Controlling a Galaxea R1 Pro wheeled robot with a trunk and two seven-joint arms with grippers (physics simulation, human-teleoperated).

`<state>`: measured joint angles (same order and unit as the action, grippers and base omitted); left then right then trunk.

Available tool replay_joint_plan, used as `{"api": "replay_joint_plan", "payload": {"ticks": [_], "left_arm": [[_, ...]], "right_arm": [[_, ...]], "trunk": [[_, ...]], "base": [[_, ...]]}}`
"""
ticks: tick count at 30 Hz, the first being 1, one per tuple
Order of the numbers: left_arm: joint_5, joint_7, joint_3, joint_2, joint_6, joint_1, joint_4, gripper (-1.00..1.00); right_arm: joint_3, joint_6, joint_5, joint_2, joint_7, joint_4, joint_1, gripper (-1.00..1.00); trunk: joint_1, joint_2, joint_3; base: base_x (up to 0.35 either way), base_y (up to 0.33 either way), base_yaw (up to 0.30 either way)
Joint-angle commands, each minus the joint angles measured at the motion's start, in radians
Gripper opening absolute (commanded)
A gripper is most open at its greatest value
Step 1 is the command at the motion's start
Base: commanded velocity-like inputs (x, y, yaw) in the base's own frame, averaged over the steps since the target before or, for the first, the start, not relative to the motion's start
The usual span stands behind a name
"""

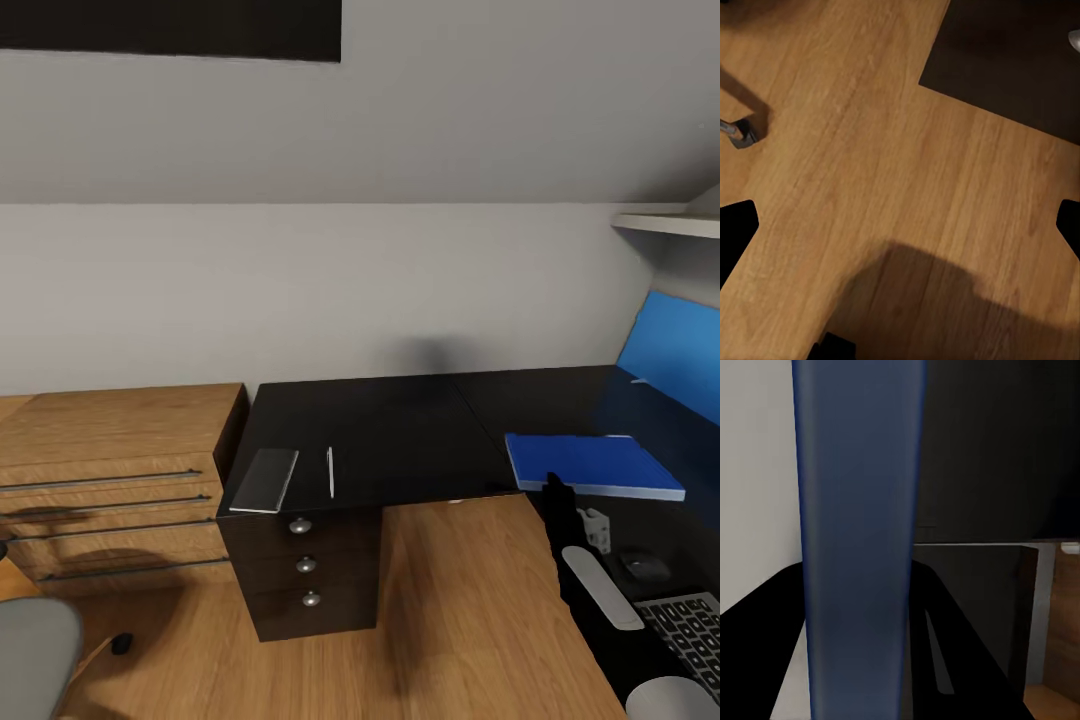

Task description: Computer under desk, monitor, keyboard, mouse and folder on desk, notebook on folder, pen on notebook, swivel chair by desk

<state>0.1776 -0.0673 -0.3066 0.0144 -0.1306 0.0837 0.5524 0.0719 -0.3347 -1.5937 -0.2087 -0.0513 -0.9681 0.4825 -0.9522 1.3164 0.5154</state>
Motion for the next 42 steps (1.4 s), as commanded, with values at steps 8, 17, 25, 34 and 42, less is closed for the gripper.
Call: {"api": "replay_joint_plan", "payload": {"ticks": [8,17,25,34,42], "left_arm": [[0.009,-0.008,-0.005,0.001,-0.001,0.001,0.0,1.0],[0.009,-0.008,-0.005,0.001,-0.001,0.001,0.0,1.0],[0.009,-0.012,-0.005,0.0,-0.001,0.001,0.0,1.0],[0.007,-0.016,-0.006,-0.001,-0.001,0.001,0.0,1.0],[0.005,-0.014,-0.004,0.003,-0.002,0.001,0.001,1.0]], "right_arm": [[0.007,-0.024,-0.006,0.014,-0.004,-0.003,0.001,-1.0],[-0.013,-0.027,-0.005,0.053,0.0,-0.004,0.001,-1.0],[-0.033,-0.026,-0.006,0.058,0.001,-0.004,0.001,-1.0],[-0.033,-0.023,-0.006,0.061,0.002,-0.006,0.001,-1.0],[-0.042,-0.02,0.0,0.065,-0.004,-0.006,0.0,-1.0]], "trunk": [[0.0,0.001,0.001],[0.0,0.001,0.001],[0.0,0.001,0.001],[0.0,0.001,0.001],[0.0,0.001,0.001]], "base": [[0.0,0.0,0.0],[0.0,0.0,-0.101],[0.0,0.0,-0.19],[0.0,0.0,-0.014],[0.0,0.0,0.0]]}}
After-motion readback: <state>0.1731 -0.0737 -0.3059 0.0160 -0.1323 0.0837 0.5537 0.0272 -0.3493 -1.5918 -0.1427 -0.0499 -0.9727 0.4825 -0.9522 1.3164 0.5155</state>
